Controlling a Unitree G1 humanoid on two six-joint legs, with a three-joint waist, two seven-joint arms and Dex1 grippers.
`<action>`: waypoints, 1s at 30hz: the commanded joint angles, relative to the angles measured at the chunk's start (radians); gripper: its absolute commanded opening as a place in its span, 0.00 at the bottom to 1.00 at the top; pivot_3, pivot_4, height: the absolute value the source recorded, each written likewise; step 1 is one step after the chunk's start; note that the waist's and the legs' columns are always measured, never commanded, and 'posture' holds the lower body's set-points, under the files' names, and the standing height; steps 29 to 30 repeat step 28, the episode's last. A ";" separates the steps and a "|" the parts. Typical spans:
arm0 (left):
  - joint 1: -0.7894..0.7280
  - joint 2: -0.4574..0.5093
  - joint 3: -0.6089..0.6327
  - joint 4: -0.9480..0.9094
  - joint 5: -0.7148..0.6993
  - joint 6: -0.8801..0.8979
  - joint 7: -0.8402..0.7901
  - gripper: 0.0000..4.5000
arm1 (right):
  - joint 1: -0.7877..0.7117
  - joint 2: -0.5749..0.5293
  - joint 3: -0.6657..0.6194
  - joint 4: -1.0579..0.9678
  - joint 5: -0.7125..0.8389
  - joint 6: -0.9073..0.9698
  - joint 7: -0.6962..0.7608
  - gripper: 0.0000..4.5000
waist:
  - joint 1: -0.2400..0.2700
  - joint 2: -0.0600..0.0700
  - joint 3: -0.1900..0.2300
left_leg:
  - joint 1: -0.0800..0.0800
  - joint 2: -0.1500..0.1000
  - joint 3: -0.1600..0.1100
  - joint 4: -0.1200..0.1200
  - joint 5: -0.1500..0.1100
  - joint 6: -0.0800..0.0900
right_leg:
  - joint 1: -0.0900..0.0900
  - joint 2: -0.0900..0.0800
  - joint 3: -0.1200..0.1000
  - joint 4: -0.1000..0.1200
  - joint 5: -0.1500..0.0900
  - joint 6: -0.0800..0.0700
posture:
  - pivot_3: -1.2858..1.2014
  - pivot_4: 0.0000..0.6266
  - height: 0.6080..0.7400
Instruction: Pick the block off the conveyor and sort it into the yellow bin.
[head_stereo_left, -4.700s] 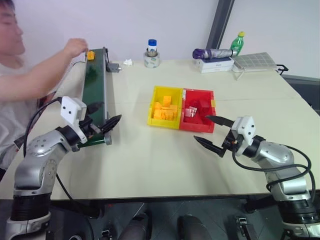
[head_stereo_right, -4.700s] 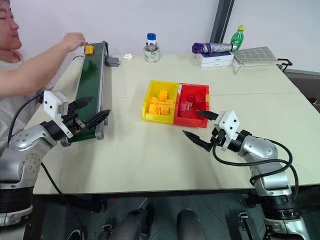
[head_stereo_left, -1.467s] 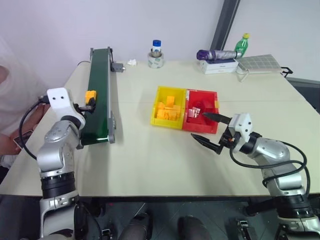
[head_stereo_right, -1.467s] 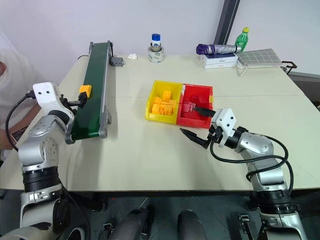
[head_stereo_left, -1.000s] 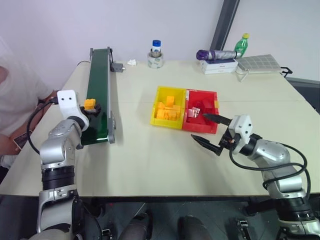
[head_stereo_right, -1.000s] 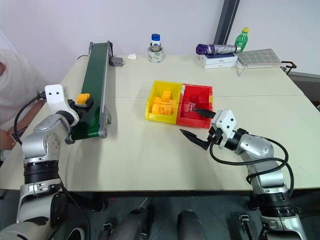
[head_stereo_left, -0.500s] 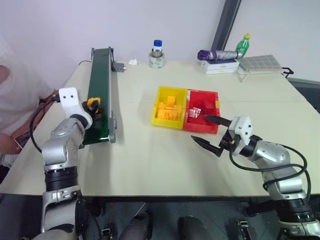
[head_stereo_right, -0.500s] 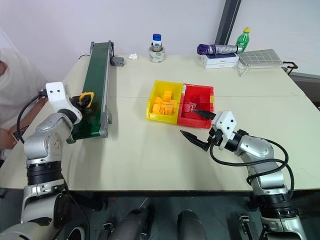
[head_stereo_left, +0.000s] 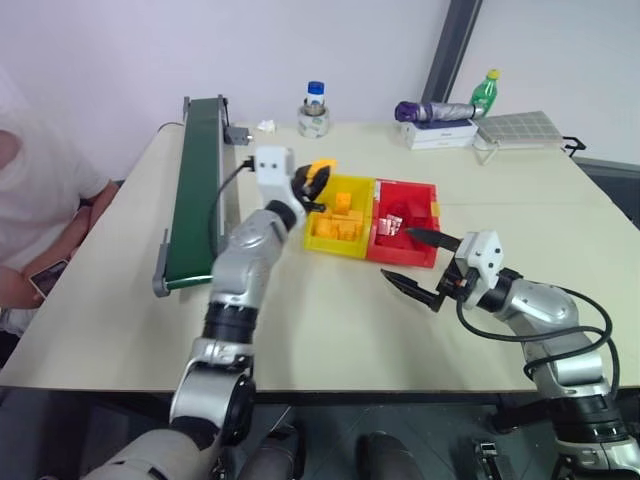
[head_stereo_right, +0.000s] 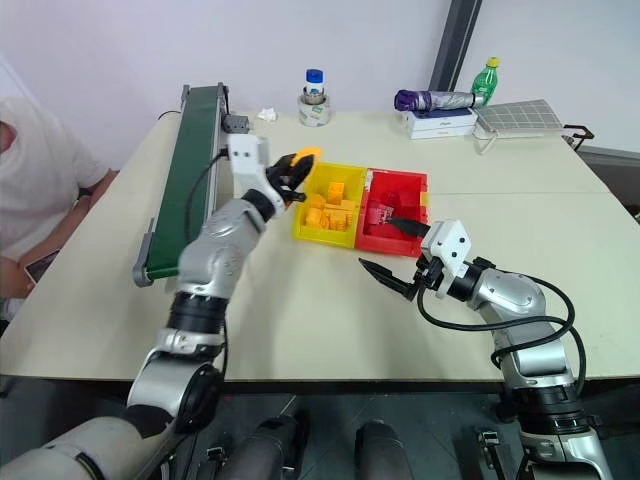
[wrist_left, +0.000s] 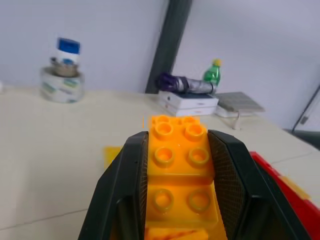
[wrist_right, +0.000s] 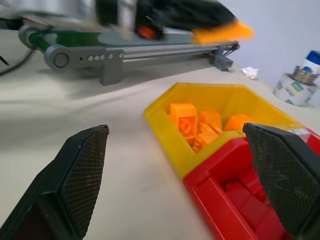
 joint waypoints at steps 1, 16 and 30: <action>-0.100 -0.020 0.025 0.138 0.011 -0.147 -0.007 0.28 | -0.001 -0.013 -0.031 -0.043 0.011 -0.005 -0.010 1.00 | -0.001 0.000 0.000 | 0.000 0.000 0.000 0.000 0.000 0.000 | 0.000 0.000 0.000 0.000 0.000 0.001 | 0.52 0.24 1.00; 0.147 0.144 -0.030 -0.286 -0.123 0.020 -0.315 1.00 | 0.014 -0.018 -0.033 -0.058 0.017 0.005 -0.022 1.00 | -0.021 0.000 0.000 | 0.000 0.000 0.000 0.000 -0.001 0.002 | -0.001 0.000 0.000 0.000 0.001 0.005 | 0.52 0.24 1.00; 0.545 0.607 0.106 -0.653 -0.244 0.215 -0.533 1.00 | -0.005 -0.012 -0.023 -0.027 0.018 -0.003 0.010 1.00 | -0.013 0.002 0.000 | -0.001 0.001 -0.001 -0.001 -0.002 0.002 | -0.001 0.000 0.002 0.001 -0.002 -0.002 | 0.52 0.24 1.00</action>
